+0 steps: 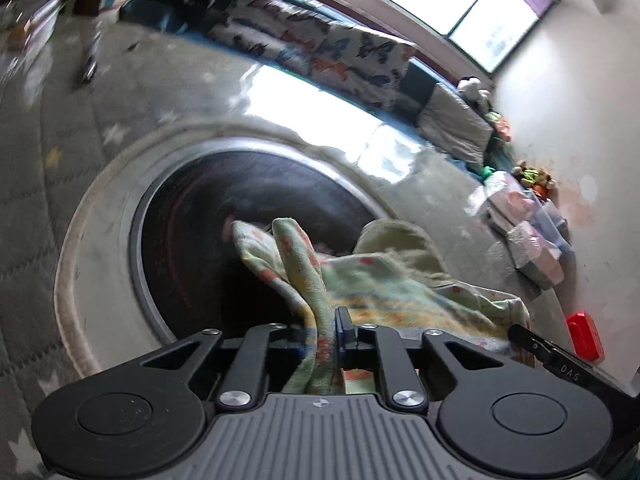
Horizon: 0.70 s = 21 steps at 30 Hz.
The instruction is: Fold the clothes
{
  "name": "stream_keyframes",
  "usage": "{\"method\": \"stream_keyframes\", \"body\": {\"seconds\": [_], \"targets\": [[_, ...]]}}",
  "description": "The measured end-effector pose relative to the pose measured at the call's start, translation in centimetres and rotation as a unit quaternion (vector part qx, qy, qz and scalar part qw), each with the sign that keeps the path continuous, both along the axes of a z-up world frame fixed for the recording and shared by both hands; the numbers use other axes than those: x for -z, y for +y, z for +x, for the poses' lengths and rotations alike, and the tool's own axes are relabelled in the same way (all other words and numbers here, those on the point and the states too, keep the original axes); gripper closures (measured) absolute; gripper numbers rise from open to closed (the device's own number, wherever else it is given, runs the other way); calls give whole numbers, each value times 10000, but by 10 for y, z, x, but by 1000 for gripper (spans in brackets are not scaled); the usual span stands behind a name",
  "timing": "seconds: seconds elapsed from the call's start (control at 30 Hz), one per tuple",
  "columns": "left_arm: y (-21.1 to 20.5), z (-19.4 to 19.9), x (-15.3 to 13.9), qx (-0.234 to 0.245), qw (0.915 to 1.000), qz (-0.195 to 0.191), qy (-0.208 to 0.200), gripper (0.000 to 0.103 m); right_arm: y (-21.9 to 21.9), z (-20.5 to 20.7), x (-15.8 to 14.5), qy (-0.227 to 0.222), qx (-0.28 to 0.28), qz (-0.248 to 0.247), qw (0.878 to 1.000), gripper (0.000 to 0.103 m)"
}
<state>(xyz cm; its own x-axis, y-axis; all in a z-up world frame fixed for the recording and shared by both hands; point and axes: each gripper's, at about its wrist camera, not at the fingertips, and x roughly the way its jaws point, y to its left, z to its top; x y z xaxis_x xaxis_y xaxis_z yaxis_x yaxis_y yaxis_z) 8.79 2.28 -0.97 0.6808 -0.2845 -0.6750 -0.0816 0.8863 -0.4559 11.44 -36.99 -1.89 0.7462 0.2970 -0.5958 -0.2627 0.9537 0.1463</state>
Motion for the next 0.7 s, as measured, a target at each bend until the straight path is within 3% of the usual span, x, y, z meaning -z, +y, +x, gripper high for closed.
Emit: {"method": "stream_keyframes", "body": {"seconds": [0.27, 0.7], "targets": [[-37, 13, -34, 557, 9969, 326, -459, 92, -18, -14, -40, -507, 146, -210, 9984, 95], [-116, 56, -51, 1172, 9896, 548, -632, 93, -72, -8, -70, -836, 731, -518, 9925, 95]]}}
